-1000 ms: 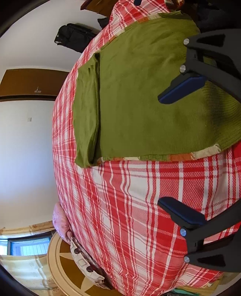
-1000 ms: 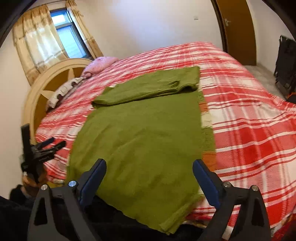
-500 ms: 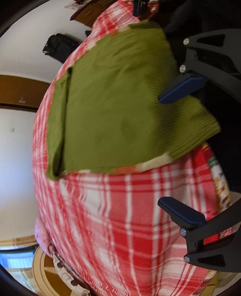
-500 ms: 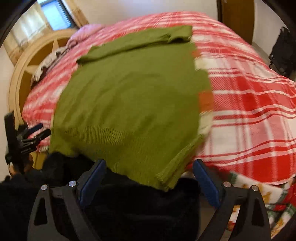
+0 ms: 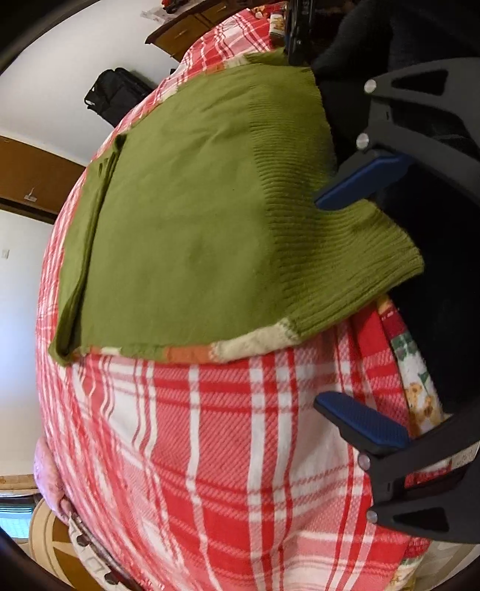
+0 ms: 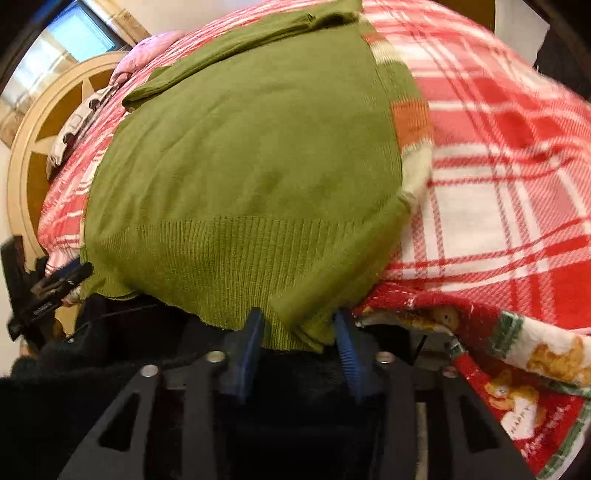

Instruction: Fold small clothes

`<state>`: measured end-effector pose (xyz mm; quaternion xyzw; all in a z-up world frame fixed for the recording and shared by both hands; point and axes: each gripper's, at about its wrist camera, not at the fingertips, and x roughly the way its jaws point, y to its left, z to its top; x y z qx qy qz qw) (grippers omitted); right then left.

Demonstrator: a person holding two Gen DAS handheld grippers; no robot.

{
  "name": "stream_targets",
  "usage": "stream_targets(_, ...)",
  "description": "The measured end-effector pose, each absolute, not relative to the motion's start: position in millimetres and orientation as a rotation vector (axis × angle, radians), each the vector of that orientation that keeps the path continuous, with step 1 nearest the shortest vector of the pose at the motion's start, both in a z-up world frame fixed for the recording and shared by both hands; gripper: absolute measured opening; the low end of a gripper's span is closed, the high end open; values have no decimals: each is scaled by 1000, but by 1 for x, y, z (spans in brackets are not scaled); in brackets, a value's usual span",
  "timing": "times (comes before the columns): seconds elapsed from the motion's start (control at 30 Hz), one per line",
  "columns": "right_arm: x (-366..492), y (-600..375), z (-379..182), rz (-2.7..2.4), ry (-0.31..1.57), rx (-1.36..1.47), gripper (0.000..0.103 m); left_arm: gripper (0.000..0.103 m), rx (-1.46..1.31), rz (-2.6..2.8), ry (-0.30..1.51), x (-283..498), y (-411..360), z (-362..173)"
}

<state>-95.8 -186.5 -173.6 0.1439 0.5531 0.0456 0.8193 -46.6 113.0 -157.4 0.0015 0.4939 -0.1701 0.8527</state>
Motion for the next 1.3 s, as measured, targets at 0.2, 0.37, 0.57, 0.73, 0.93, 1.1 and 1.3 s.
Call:
stream_targets(0.2, -98, -197, -179, 131, 1186, 400, 11, 45, -64, -391, 1102, -42, 118, -169)
stream_targets(0.37, -99, -195, -174, 125, 1172, 382, 7, 17, -57, -422, 1087, -47, 117, -165)
stream_targets(0.57, -104, -205, -155, 141, 1103, 453, 4, 9, -39, -426, 1039, -50, 112, -154)
stream_targets(0.73, -109, -210, -125, 185, 1002, 491, 4, 8, -47, -446, 958, -50, 113, -131)
stream_targets(0.93, -98, -218, -110, 187, 936, 521, 4, 8, -110, -447, 887, -33, 124, -103)
stream_targets(1.1, -67, -227, -89, 172, 866, 514, 4, 8, -112, -452, 857, -1, 114, -84)
stream_targets(1.3, -72, -248, -78, 156, 866, 582, 4, 8, -49, -374, 810, 29, 104, -72)
